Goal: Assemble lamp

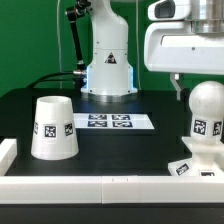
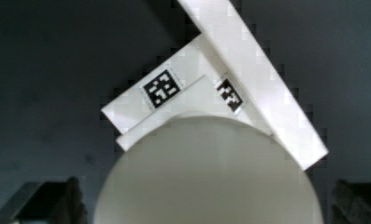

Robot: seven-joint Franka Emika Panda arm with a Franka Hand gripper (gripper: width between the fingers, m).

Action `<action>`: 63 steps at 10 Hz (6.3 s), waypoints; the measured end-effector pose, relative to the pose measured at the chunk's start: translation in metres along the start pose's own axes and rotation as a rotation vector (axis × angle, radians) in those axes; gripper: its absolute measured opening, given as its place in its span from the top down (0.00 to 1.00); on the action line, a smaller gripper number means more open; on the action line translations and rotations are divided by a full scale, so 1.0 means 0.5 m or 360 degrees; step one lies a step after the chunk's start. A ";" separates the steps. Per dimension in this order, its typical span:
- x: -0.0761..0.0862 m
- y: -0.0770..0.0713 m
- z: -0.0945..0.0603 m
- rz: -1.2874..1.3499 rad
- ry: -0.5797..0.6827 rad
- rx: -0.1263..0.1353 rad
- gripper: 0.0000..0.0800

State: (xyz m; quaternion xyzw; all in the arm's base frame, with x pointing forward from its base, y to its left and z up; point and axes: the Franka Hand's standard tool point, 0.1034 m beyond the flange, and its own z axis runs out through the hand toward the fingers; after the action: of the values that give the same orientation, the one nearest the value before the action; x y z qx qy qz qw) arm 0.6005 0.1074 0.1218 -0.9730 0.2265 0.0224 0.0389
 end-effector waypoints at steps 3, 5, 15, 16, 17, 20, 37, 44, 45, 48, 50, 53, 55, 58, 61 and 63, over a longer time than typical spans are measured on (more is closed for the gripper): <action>-0.001 -0.003 0.000 -0.0507 0.0006 -0.0010 0.13; -0.001 -0.004 0.000 -0.0792 0.0007 -0.0014 0.13; 0.014 -0.006 0.000 -0.2334 0.0060 -0.0184 0.13; 0.014 -0.006 0.000 -0.2415 0.0055 -0.0190 0.13; 0.015 -0.005 0.000 -0.2538 0.0045 -0.0211 0.13; 0.013 0.000 0.010 -0.2712 0.0009 -0.0231 0.13; 0.014 0.004 0.013 -0.1012 0.0112 -0.0115 0.28; 0.011 0.007 0.015 0.0043 0.0138 -0.0033 0.28; 0.012 0.006 0.015 0.0223 0.0130 -0.0013 0.28; 0.010 0.003 0.016 0.0659 0.0097 0.0028 0.28; 0.011 0.003 0.017 0.0837 0.0087 0.0042 0.28; 0.011 0.000 0.017 0.1075 0.0060 0.0074 0.28; 0.009 0.000 0.017 0.0985 0.0061 0.0063 0.27; 0.003 -0.006 0.016 0.0564 0.0052 0.0043 0.13; 0.004 -0.004 0.016 0.0143 0.0057 0.0036 0.13; 0.005 -0.004 0.016 -0.0097 0.0060 0.0031 0.13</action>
Offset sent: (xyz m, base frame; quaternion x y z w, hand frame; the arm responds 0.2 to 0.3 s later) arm 0.0040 0.0026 -0.0002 -0.0094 0.0018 -0.2765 0.9610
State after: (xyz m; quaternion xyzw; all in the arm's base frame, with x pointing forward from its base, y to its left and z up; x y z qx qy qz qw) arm 0.6032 0.1088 0.1137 -0.9793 0.1976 0.0008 0.0448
